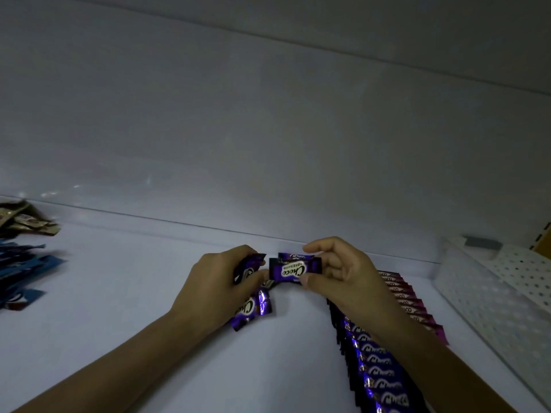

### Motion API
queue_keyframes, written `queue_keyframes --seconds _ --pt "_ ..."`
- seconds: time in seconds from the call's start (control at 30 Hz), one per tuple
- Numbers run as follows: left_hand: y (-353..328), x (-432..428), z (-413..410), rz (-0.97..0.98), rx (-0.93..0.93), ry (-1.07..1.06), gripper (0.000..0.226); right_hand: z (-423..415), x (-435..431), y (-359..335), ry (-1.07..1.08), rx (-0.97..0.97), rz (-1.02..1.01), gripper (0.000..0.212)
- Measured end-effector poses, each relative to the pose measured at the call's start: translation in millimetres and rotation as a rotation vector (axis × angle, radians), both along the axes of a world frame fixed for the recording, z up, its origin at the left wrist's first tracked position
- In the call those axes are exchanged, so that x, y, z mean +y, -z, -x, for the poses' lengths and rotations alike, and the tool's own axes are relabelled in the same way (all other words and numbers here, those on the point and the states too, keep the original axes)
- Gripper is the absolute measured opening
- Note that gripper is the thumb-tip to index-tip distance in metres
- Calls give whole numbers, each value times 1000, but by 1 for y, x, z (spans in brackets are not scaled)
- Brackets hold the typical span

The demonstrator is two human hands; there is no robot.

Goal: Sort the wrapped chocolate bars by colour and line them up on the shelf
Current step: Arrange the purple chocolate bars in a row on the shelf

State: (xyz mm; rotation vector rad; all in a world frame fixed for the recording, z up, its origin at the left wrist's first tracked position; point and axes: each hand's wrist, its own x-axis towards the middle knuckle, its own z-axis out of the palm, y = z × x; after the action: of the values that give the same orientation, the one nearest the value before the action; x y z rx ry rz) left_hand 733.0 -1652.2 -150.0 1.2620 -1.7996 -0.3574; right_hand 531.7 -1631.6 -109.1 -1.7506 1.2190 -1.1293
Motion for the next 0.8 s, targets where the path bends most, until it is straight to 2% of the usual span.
queue_keyframes --seconds 0.07,0.1,0.2,0.27,0.33,0.4,0.5,0.57,0.63,0.7,0.73,0.8 --pt "-1 -1 1 0 19 -6 7 1 -1 0 1 20 26 28" --pt "-2 -2 2 -44 133 -15 7 2 -2 -1 0 19 24 28" --pt "-10 -5 5 -469 883 4 22 6 -4 0 48 -29 -36 25" --pt "-13 -6 -1 -671 1176 34 33 11 -7 2 107 -79 -75 24" --pt "-16 -7 -8 -779 1324 87 43 16 -11 3 159 -135 -118 19" --pt "-20 -7 -10 -829 1354 133 52 21 -14 3 210 -204 -154 12" --pt "-21 -5 -5 -766 1199 144 40 25 -19 4 264 -313 -228 10" --pt "-18 -6 -2 -643 966 66 24 26 -20 4 271 -302 -230 10" --pt "-13 -8 -1 -454 666 -10 14 26 -22 4 246 -232 -172 12" --pt "-7 -12 0 -212 200 -107 11 24 -25 2 219 -92 -80 19" --pt "-5 -13 4 -128 -46 -162 13 22 -27 1 212 -25 -48 21" --pt "-4 -12 11 -64 -337 -217 26 19 -33 0 200 108 -17 21"
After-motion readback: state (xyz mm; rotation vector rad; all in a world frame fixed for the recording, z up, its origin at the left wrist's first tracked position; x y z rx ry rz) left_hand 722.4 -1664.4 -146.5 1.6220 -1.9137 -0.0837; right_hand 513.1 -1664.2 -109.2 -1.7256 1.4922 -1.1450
